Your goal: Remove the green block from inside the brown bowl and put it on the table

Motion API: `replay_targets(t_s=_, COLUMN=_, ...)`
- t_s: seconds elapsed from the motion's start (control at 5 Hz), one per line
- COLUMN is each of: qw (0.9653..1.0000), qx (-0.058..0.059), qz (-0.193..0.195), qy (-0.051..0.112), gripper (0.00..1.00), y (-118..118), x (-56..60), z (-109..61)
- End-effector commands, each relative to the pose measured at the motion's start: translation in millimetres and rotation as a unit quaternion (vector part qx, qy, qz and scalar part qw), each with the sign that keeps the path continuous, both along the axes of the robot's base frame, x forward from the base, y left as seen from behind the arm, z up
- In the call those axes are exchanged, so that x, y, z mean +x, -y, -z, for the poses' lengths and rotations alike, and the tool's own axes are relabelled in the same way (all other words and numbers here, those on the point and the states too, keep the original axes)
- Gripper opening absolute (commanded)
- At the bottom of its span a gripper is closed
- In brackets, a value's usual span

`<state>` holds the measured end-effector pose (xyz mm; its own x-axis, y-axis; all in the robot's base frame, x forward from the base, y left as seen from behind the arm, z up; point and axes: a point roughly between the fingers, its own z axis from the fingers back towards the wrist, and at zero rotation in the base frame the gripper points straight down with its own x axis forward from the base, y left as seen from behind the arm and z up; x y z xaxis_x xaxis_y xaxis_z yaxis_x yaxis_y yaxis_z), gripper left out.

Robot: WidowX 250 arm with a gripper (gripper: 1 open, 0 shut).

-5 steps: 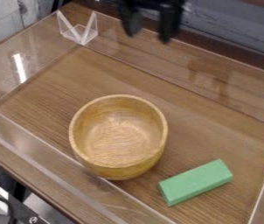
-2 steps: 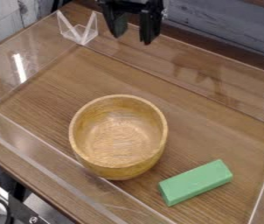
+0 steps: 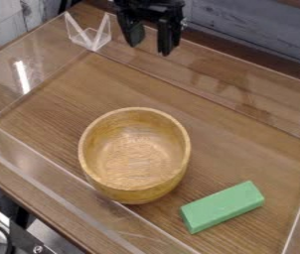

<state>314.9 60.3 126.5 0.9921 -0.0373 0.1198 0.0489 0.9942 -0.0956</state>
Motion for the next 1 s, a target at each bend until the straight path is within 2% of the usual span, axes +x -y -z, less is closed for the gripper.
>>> replay_targets(t_s=0.0, qw=0.9997, qx=0.009, qz=-0.004, qy=0.024, gripper=1.0, y=-7.1, x=6.2, z=-7.8)
replay_targets(t_s=0.8, qw=0.9995, qx=0.013, qz=-0.006, qy=0.028, gripper=1.0, y=-18.2, x=21.0, z=7.3)
